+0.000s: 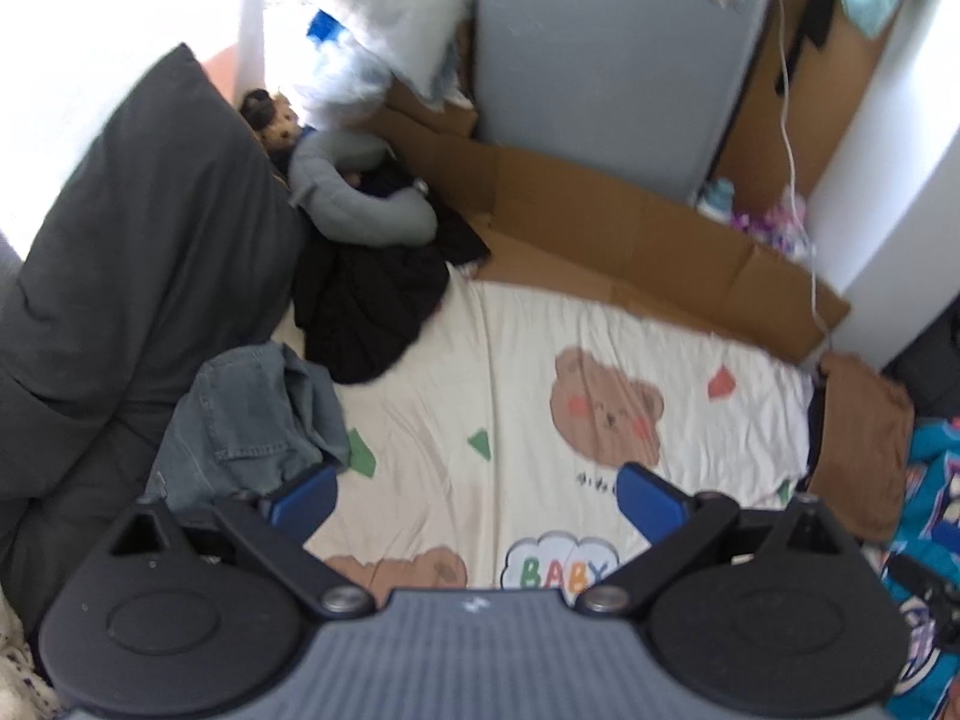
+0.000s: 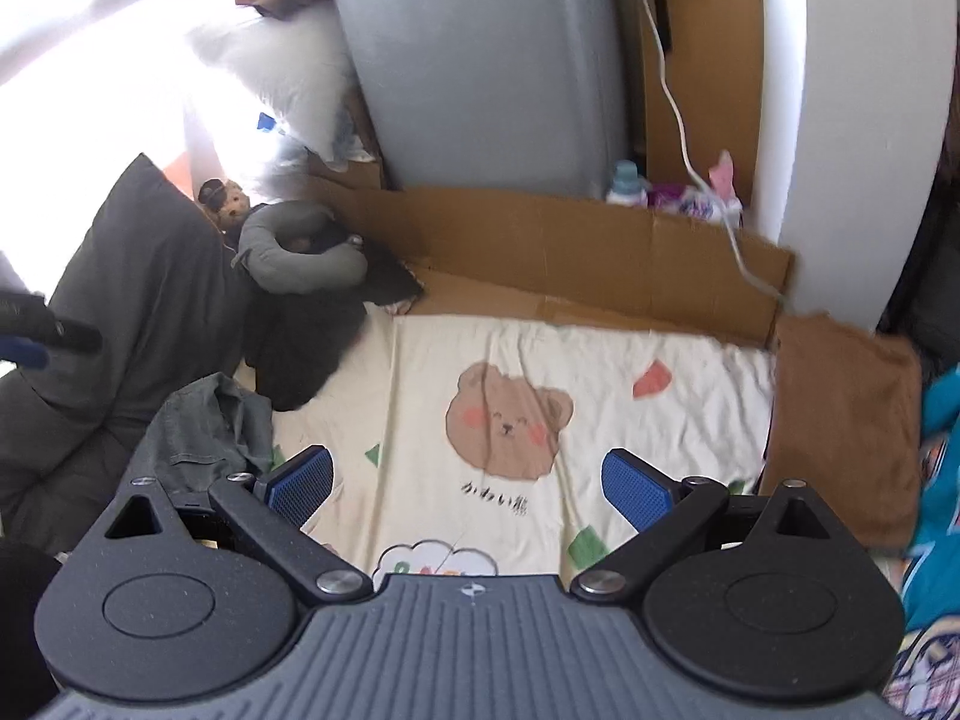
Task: Fold clothes
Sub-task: 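Move both tools toward the light-blue jeans beside the grey duvet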
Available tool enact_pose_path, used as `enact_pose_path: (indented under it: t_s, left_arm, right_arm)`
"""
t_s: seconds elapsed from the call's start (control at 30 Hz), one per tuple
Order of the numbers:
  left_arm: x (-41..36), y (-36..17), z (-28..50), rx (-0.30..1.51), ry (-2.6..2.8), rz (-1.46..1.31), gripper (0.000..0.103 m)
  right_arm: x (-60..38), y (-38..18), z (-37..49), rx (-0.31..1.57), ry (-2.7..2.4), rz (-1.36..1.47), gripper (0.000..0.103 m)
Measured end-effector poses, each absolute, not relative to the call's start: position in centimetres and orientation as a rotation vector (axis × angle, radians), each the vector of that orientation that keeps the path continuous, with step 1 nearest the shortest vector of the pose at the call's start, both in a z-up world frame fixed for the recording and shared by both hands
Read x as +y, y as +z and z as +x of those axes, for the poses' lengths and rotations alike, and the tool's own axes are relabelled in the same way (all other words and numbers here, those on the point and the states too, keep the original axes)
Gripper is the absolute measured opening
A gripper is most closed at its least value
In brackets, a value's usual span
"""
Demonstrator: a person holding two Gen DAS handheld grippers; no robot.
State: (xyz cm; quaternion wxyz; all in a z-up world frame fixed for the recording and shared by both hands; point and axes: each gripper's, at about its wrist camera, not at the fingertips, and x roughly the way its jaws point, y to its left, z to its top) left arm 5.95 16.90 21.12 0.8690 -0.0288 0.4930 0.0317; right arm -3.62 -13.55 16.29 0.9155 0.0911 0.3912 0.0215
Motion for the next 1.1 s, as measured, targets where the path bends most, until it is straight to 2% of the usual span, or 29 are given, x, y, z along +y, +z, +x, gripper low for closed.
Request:
enact_pose_path:
  t_s: [0.4, 0.57, 0.7, 1.1]
  left_arm:
    - [26.5, 24.4, 3.3, 0.928, 0.175, -0.122, 0.101]
    - [31.5, 22.5, 2.0, 0.933, 0.241, -0.177, 0.100]
    - [35.9, 19.4, 0.5, 0.948, 0.315, -0.253, 0.099]
    - [43.5, 10.5, -5.1, 1.024, 0.460, -0.354, 0.088]
  right_arm:
    - [-13.0, 16.1, -4.0, 0.756, 0.151, 0.273, 0.098]
    - [-12.4, 14.3, -3.2, 0.759, 0.200, 0.332, 0.097]
    - [-11.6, 12.5, -2.5, 0.783, 0.240, 0.357, 0.084]
    - [-9.5, 7.7, -0.3, 0.842, 0.276, 0.394, 0.065]
